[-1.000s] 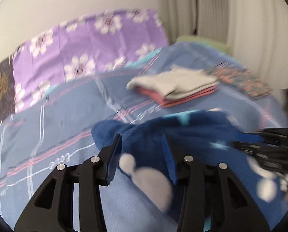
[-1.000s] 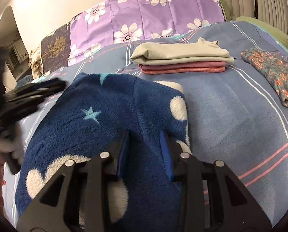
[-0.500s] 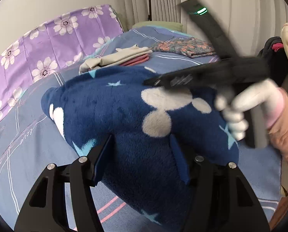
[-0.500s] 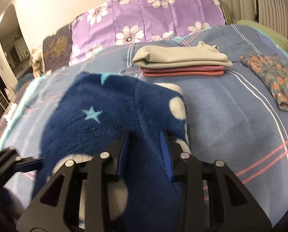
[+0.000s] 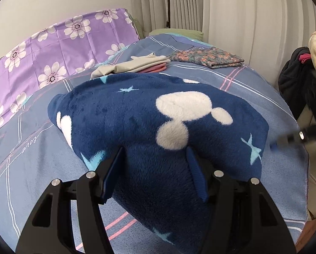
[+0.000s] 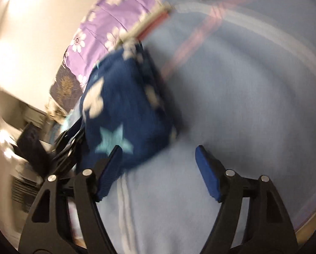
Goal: Fold small clothes
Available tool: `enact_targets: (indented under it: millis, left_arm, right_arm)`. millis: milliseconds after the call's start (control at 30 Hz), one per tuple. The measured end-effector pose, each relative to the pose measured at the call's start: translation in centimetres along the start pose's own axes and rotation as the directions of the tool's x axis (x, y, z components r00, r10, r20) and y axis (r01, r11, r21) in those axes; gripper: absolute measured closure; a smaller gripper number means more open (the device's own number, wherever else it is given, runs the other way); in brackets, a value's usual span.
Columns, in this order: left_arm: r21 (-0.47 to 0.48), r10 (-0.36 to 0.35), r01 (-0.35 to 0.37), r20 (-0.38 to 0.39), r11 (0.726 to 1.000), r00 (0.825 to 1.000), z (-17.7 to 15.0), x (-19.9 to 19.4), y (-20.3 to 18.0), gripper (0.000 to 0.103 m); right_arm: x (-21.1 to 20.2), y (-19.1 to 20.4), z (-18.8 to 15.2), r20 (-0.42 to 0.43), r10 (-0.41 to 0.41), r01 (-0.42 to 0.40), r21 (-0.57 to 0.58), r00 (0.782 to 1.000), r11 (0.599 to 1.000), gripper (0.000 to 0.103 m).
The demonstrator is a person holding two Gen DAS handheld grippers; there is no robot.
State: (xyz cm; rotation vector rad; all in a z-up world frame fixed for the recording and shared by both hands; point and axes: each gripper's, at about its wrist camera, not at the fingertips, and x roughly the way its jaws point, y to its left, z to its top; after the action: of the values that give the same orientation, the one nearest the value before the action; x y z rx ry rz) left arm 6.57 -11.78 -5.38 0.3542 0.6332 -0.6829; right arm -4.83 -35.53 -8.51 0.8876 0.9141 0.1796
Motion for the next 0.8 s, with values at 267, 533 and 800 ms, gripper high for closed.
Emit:
enact_targets:
  millis: [267,533,800]
  left_arm:
    - [-0.032,-0.010,0.010,0.012,0.999,1.000,-0.3,-0.4,0.5,0.042]
    - [-0.051,-0.022,0.023,0.022,0.998,1.000,-0.4,-0.4,0.8,0.042]
    - [-0.066,-0.043,0.045,0.030,0.997,0.999,-0.5,-0.5,1.0,0.041]
  right_arm:
    - [3.1,0.9,-0.1,-0.066,0.102,-0.089,0.182,0.993,0.979,0.009]
    - [6.5,2.8,2.1,-0.023,0.094,-0.086,0.237,0.995,0.968,0.002]
    - [6.8,3.4,2.1,0.045,0.065,-0.072,0.199,0.997,0.977,0.002]
